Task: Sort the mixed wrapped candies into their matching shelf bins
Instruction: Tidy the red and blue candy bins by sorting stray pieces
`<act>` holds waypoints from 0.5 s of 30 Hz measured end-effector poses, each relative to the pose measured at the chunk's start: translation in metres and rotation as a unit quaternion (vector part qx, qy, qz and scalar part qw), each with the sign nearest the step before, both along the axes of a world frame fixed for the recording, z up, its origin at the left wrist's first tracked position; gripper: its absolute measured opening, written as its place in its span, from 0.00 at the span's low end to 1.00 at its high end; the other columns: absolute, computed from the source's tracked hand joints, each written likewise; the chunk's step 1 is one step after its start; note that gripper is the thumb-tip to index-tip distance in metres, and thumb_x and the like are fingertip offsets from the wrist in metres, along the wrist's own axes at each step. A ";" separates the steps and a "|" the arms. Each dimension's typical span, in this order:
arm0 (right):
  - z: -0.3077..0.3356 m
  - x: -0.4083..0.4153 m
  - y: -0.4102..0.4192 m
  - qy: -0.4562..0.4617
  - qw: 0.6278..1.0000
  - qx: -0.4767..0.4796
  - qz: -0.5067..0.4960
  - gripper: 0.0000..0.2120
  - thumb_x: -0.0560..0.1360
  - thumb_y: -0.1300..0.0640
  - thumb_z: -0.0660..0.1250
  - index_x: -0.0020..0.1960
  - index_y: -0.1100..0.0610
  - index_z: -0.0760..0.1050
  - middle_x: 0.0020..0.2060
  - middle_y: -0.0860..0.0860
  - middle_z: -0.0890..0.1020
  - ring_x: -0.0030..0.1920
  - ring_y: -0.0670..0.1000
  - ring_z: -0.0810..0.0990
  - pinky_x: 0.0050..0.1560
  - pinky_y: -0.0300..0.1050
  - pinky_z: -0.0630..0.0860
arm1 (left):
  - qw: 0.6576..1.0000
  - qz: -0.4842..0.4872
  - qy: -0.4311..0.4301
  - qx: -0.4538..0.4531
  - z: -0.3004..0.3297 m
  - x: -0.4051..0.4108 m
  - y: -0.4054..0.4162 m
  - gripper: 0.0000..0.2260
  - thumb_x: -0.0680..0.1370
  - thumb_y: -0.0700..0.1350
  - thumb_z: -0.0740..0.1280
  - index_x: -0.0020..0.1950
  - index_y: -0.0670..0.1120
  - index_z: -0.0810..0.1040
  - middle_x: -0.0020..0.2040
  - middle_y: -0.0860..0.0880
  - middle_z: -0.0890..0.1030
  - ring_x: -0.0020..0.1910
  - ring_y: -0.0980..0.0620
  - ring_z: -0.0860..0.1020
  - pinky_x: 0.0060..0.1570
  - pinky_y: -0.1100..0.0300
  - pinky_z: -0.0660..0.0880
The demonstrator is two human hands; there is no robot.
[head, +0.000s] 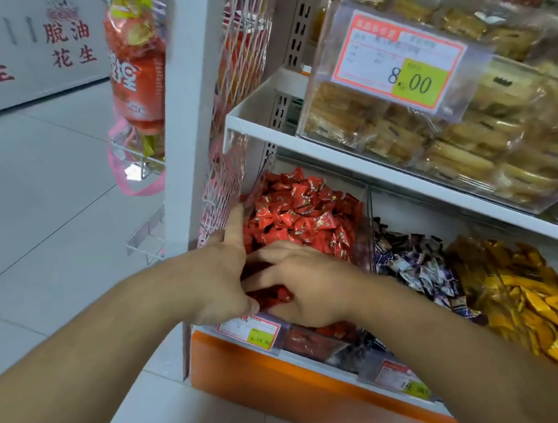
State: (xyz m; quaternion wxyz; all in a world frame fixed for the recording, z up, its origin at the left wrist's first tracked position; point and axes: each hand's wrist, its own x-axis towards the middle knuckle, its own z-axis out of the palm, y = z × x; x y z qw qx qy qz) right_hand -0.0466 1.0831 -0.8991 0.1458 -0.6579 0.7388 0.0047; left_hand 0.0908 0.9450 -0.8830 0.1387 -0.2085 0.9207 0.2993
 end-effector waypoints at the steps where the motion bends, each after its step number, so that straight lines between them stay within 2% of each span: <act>1: -0.008 -0.004 -0.006 0.024 0.999 0.021 0.010 0.23 0.75 0.48 0.73 0.69 0.39 0.78 0.73 0.46 0.71 0.73 0.52 0.65 0.72 0.57 0.67 | 1.000 0.000 -0.001 0.000 -0.001 0.000 0.000 0.61 0.75 0.55 0.75 0.74 0.54 0.19 0.84 0.48 0.47 0.77 0.44 0.66 0.69 0.54 0.69; 6: -0.012 -0.018 -0.019 0.122 0.992 0.001 0.027 0.15 0.71 0.43 0.74 0.57 0.42 0.85 0.59 0.44 0.74 0.64 0.50 0.70 0.60 0.54 0.73 | 1.000 0.002 0.000 0.004 -0.002 0.000 -0.002 0.59 0.76 0.55 0.74 0.75 0.54 0.19 0.84 0.49 0.46 0.78 0.45 0.63 0.67 0.56 0.68; 12: 0.002 -0.035 -0.019 0.147 0.989 -0.001 -0.004 0.12 0.74 0.41 0.74 0.56 0.41 0.84 0.58 0.41 0.72 0.61 0.45 0.70 0.60 0.50 0.71 | 1.000 0.005 0.000 0.013 -0.002 -0.001 0.000 0.59 0.77 0.54 0.74 0.74 0.55 0.19 0.84 0.47 0.41 0.79 0.44 0.62 0.70 0.55 0.66; 15: 0.008 -0.042 -0.012 0.160 0.987 -0.018 -0.017 0.08 0.75 0.41 0.73 0.52 0.42 0.84 0.54 0.39 0.72 0.58 0.44 0.70 0.60 0.50 0.72 | 1.000 0.006 0.002 0.023 -0.002 0.000 0.000 0.60 0.77 0.54 0.74 0.74 0.55 0.18 0.84 0.47 0.40 0.80 0.44 0.60 0.71 0.55 0.65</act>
